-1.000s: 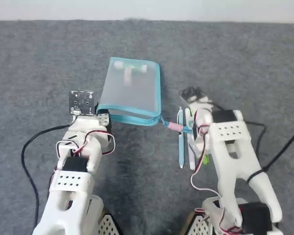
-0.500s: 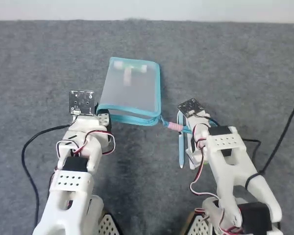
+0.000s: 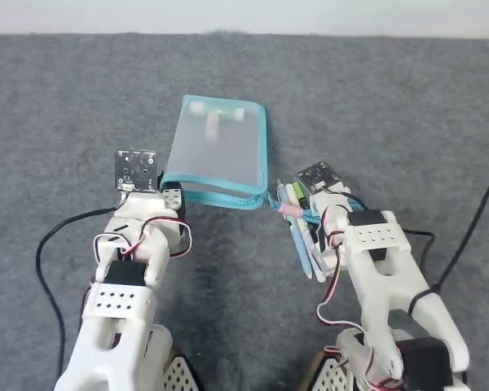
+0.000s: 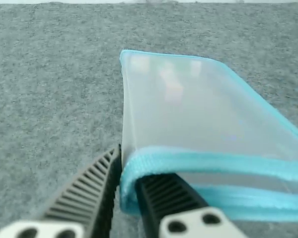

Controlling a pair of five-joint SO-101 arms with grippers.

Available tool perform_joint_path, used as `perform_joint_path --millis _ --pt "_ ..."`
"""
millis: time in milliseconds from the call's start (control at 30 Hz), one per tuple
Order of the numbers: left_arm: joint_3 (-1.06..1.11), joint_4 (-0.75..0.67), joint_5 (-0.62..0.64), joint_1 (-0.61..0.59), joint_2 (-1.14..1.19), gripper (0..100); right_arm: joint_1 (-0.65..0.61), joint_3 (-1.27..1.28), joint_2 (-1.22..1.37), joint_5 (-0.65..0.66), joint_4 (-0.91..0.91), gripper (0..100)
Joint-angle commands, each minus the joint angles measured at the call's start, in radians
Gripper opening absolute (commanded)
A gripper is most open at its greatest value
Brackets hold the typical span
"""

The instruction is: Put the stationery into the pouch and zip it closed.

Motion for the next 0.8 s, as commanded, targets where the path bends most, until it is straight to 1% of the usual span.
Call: perform_joint_path --millis 0,133,200,300,367,467,567,633,767 --pt "-0.044 -0.023 0.0 -0.006 0.005 1 0.016 -0.009 0.015 -0.031 -0.012 5.6" --pt "-0.044 -0.023 0.0 -0.006 0.005 1 0.016 -0.032 0.088 -0.035 -0.018 14.5" --pt "-0.044 -0.023 0.0 -0.006 0.003 1 0.019 -0.051 0.116 -0.031 -0.018 14.7" --pt "-0.044 -0.023 0.0 -0.006 0.003 1 0.056 -0.066 0.134 -0.031 -0.019 14.7" --pt "-0.044 -0.023 0.0 -0.003 0.003 1 0.091 -0.068 0.13 -0.031 -0.019 12.1" --pt "-0.044 -0.023 0.0 -0.002 0.003 1 0.14 -0.087 0.128 -0.035 -0.013 0.8" --pt "-0.044 -0.023 0.0 -0.002 0.003 1 0.199 -0.121 0.128 -0.031 0.016 1.1" --pt "-0.044 -0.023 0.0 -0.002 0.003 1 0.228 -0.163 0.114 -0.026 0.079 0.7" --pt "-0.044 -0.023 0.0 -0.002 0.003 1 0.245 -0.222 -0.005 0.044 0.232 0.8"
